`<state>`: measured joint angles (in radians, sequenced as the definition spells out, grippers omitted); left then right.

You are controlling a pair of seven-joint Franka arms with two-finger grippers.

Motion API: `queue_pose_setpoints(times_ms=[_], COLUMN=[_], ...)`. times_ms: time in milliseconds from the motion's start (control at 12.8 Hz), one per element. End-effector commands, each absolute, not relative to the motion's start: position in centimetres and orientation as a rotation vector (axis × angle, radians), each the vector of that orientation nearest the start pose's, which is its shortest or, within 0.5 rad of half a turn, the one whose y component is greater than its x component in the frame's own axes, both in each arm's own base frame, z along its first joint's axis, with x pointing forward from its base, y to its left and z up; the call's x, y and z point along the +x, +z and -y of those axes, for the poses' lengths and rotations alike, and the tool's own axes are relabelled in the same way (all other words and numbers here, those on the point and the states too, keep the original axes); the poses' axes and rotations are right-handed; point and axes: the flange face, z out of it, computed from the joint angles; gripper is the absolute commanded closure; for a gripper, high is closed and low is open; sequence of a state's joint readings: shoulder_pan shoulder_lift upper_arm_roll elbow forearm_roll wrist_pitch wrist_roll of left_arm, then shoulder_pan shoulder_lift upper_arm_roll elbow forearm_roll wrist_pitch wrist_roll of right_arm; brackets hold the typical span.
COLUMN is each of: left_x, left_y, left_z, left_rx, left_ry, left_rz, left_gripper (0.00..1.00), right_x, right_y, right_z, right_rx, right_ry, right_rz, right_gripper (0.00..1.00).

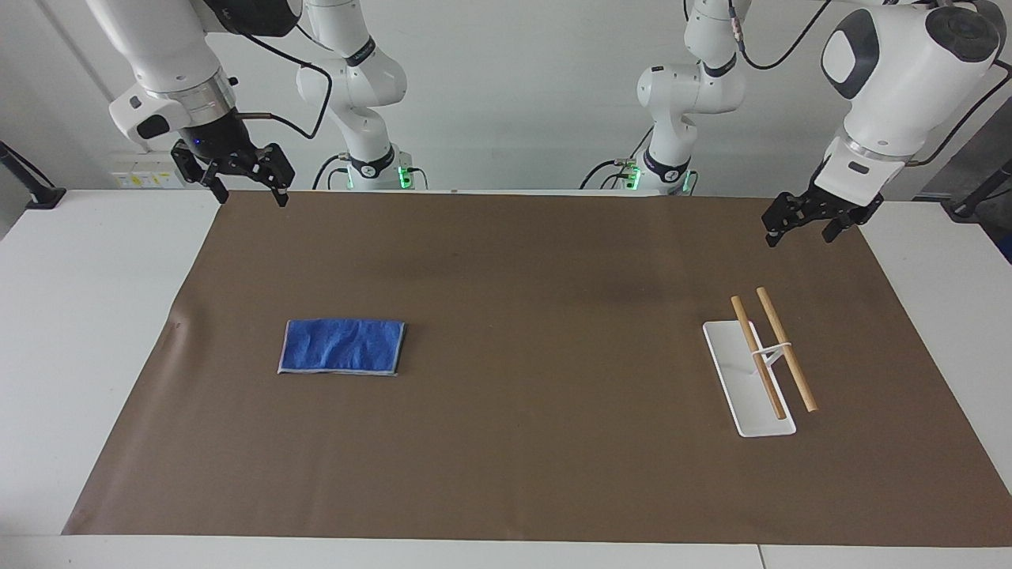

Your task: Right arm passes towel to left arm to hang

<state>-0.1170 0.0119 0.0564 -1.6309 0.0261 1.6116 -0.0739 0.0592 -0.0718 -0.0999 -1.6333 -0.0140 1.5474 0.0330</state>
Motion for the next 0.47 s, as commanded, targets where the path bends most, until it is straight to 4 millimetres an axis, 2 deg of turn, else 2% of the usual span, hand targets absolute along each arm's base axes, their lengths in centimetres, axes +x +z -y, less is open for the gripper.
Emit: queue_pose_setpoints(times_ms=[0,156,312,390], left_x=[55.0,55.0,55.0,55.0], left_y=[59.3,59.3,59.3,59.3], left_z=[2.8,2.8,2.8,2.8], left_rx=[-3.096,-3.096,-3.096,-3.096], left_ry=[0.041,0.038,0.038,0.041], left_rz=[0.017,0.017,0.017,0.017], left_gripper=[0.0,0.0,0.0,0.0], right_x=[52.1,52.0,52.0,52.6], right_y=[63.1,61.9,59.5,57.7], right_z=[2.5,2.4,2.1,2.0], right_rx=[-3.14,-3.131,-3.129,-3.13], right_ry=[0.013,0.008,-0.044,-0.062], right_rz=[-0.108,-0.109,-0.1,-0.093], right_gripper=[0.0,0.0,0.0,0.0])
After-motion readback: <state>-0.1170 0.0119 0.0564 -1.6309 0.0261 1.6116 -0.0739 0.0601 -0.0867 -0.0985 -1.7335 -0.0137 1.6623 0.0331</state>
